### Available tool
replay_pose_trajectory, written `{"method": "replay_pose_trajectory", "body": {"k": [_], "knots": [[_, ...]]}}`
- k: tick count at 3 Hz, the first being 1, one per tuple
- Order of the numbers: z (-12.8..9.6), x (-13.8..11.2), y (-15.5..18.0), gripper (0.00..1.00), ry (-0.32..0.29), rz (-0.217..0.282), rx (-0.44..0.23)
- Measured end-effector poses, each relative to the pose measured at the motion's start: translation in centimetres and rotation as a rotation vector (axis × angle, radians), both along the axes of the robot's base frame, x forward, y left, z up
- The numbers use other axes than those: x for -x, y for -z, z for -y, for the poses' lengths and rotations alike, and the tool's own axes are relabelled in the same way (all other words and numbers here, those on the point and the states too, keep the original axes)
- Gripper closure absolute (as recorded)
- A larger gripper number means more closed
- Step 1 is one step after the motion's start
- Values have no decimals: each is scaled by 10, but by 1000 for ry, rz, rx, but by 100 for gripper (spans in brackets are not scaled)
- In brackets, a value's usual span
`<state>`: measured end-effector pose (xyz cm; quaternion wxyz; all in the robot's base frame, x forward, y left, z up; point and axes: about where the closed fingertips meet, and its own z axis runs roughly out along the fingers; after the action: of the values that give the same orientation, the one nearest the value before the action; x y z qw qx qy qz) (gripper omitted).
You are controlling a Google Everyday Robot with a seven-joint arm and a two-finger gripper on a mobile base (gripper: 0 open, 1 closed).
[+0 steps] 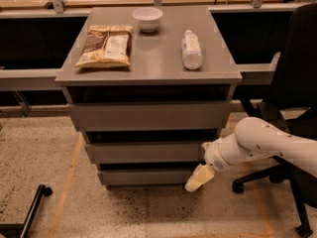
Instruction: Open bottom drawer
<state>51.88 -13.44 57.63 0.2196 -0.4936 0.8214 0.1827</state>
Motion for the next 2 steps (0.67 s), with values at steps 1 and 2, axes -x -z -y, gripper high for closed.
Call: {"method": "replay_pose_trajectory", "body": {"k": [1,2], "knots": [[2,-10,16,0,-14,19,-4],[2,-22,34,0,-29,33,-14]]}}
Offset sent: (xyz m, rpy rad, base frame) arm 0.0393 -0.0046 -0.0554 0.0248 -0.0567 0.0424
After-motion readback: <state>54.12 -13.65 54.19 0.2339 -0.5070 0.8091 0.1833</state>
